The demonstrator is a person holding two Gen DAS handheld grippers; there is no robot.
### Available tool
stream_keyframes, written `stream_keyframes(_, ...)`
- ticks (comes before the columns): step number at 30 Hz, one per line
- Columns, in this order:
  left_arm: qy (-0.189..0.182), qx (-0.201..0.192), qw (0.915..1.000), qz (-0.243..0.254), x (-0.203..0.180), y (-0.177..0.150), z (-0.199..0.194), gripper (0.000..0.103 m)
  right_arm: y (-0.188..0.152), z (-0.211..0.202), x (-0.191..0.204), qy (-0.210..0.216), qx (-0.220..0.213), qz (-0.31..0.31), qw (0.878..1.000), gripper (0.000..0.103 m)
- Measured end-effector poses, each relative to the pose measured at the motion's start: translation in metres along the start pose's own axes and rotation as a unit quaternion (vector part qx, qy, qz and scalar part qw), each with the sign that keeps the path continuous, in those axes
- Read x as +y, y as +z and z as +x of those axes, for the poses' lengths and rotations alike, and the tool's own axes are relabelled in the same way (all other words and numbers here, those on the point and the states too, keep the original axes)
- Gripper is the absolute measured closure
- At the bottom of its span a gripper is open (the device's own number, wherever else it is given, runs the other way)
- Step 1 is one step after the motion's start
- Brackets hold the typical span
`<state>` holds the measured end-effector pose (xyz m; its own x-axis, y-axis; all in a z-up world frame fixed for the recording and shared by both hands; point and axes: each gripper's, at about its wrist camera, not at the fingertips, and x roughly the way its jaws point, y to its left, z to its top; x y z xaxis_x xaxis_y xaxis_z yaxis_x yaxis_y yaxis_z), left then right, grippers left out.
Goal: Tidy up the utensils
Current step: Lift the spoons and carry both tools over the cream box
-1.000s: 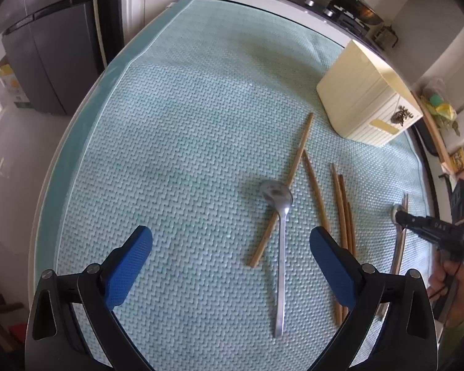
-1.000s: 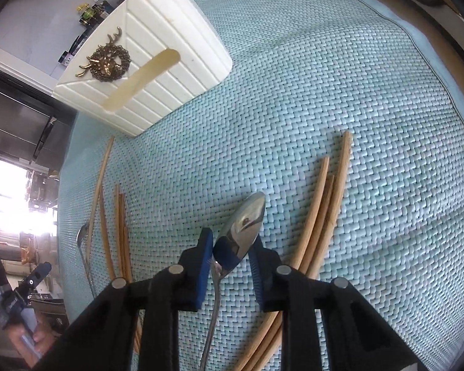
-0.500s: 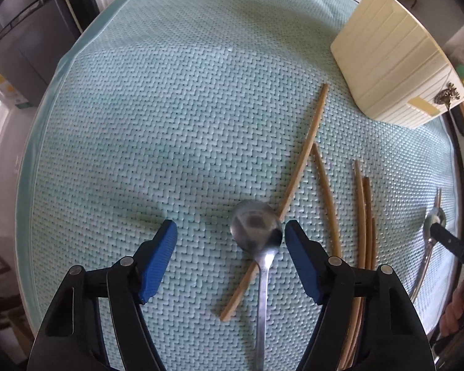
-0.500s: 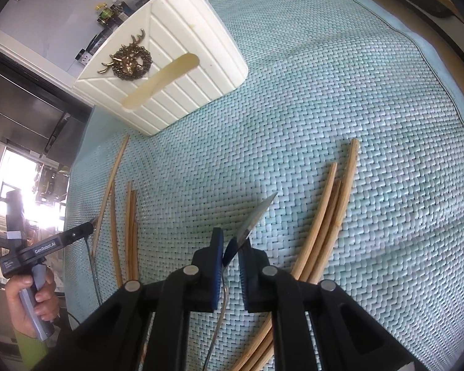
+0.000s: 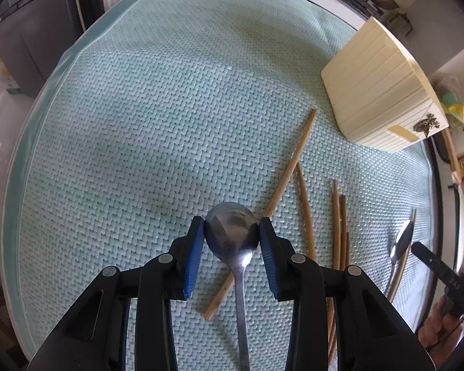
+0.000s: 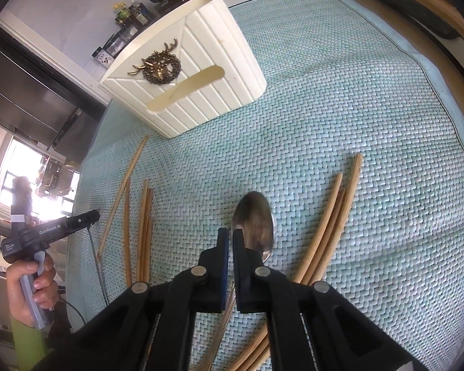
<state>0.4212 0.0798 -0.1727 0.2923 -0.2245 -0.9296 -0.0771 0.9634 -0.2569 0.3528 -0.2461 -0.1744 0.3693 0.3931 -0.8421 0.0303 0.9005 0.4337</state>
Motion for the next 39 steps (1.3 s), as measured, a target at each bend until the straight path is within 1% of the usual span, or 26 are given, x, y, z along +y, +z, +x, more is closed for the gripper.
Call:
stream_keyframes(4,-0.005,-0.012,0.9999,0.005,0.001,-0.007,-0.015,0.067,0.000,-0.013,0.009,0.006,-0.004,-0.007,1.000,0.101)
stream_keyframes(6,-0.008,-0.016,0.9998,0.006,0.003,-0.010,-0.022,0.067,0.003,-0.013,-0.004,-0.005,-0.006,0.004,1.000,0.101)
stream_keyframes(7,-0.009,-0.018,0.9998,0.008,0.002,-0.012,-0.025,0.067,0.005,-0.013,-0.009,-0.007,-0.006,0.011,1.000,0.097)
stream_keyframes(8,-0.009,-0.021,0.9997,0.010,0.000,-0.015,-0.028,0.067,0.008,-0.012,-0.012,-0.014,0.001,0.016,1.000,0.097)
stream_keyframes(9,-0.008,-0.022,0.9997,0.012,-0.003,-0.019,-0.032,0.067,0.010,-0.009,-0.014,-0.025,0.014,0.022,0.999,0.090)
stream_keyframes(10,-0.009,-0.021,0.9996,0.013,0.004,-0.014,-0.034,0.067,0.012,-0.007,-0.017,-0.034,0.024,0.029,0.999,0.066)
stream_keyframes(11,-0.010,-0.021,0.9996,0.014,0.003,-0.015,-0.035,0.067,0.012,-0.006,-0.018,-0.038,0.028,0.032,0.998,0.046)
stream_keyframes(12,-0.011,-0.021,0.9996,0.016,0.002,-0.014,-0.036,0.067,0.012,-0.004,-0.018,-0.042,0.029,0.031,0.998,0.044)
stream_keyframes(15,-0.008,-0.025,0.9995,0.019,0.002,-0.015,-0.030,0.067,0.013,0.000,-0.005,-0.069,0.026,0.002,0.997,0.044)
stream_keyframes(18,-0.007,-0.027,0.9994,0.019,-0.002,-0.014,-0.025,0.067,0.012,0.009,0.013,-0.116,0.017,-0.032,0.993,0.044)
stream_keyframes(19,-0.007,-0.027,0.9994,0.019,-0.003,-0.014,-0.024,0.067,0.010,0.014,0.020,-0.139,0.018,-0.048,0.989,0.043)
stream_keyframes(20,-0.007,-0.027,0.9994,0.019,-0.003,-0.014,-0.024,0.067,0.008,0.017,0.028,-0.168,0.006,-0.069,0.983,0.041)
stream_keyframes(21,-0.006,-0.028,0.9994,0.019,-0.002,-0.015,-0.024,0.067,0.005,0.018,0.035,-0.186,-0.003,-0.089,0.979,0.042)
stream_keyframes(23,-0.006,-0.032,0.9993,0.019,-0.001,-0.016,-0.028,0.067,0.002,0.016,0.041,-0.194,-0.024,-0.102,0.975,0.061)
stream_keyframes(26,-0.010,-0.040,0.9989,0.023,0.000,-0.021,-0.037,0.067,0.001,0.001,0.037,-0.168,-0.038,-0.083,0.982,0.062)
stream_keyframes(30,-0.014,-0.054,0.9978,0.035,-0.004,-0.029,-0.054,0.067,-0.001,-0.042,0.038,-0.142,-0.075,-0.083,0.984,0.062)
stream_keyframes(36,-0.033,-0.079,0.9952,0.048,-0.013,-0.041,-0.088,0.067,-0.014,-0.103,0.060,-0.124,-0.135,-0.125,0.975,0.062)
stream_keyframes(37,-0.036,-0.084,0.9945,0.051,-0.015,-0.042,-0.094,0.067,-0.026,-0.110,0.070,-0.121,-0.144,-0.130,0.973,0.062)
stream_keyframes(39,-0.043,-0.092,0.9932,0.057,-0.022,-0.044,-0.106,0.067,-0.028,-0.120,0.074,-0.115,-0.162,-0.137,0.970,0.062)
